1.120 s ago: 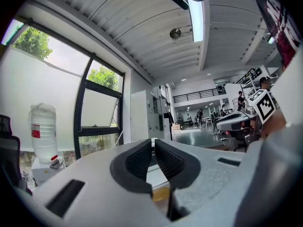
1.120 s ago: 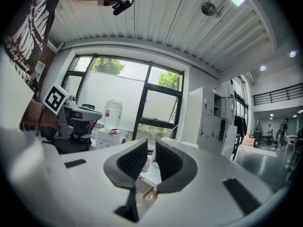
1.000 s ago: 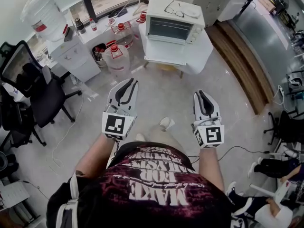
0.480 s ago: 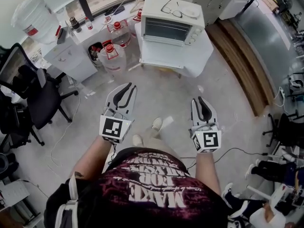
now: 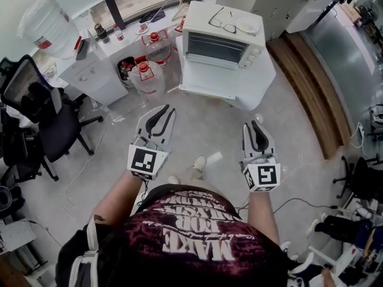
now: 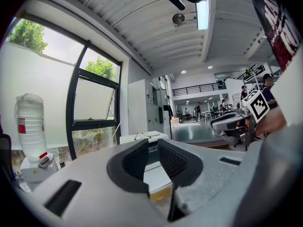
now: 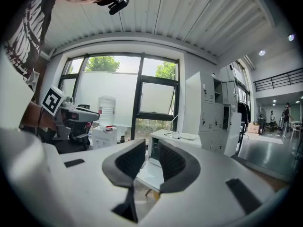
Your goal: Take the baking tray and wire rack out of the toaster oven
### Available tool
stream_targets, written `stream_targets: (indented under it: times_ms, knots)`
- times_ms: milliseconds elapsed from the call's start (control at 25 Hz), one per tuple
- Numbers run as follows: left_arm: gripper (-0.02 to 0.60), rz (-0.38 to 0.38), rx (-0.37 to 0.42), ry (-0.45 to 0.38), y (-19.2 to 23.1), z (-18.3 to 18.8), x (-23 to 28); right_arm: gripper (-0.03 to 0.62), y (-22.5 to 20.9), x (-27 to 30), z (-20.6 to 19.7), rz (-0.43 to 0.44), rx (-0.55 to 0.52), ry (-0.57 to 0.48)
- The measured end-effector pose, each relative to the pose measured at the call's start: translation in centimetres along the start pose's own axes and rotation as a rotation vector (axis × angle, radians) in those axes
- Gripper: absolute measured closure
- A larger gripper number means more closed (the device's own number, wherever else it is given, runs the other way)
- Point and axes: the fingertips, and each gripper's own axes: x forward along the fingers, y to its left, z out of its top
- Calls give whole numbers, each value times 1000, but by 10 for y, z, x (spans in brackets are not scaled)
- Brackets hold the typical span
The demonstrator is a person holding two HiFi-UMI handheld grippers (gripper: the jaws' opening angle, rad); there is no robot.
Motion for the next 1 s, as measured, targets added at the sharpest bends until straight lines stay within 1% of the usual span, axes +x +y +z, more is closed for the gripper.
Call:
stream_targets:
  times_ms: [160,360,600,840,1000]
  knots:
    - [531,15,9,18,8,1,16,517,-11,15,3,10,9,-3]
    - [531,12,11,15,8,9,35,517,-27,26,3,17,12,10]
    - [531,27,17,17,4,14,56,519,-44,37,5,42,21,-4]
    - [531,65,38,-19,-2,31,79,522,-67,47,6,68,26,-24]
    - [531,88,46,-17,-6,33,89,522,-79,53,5,92,25,-34]
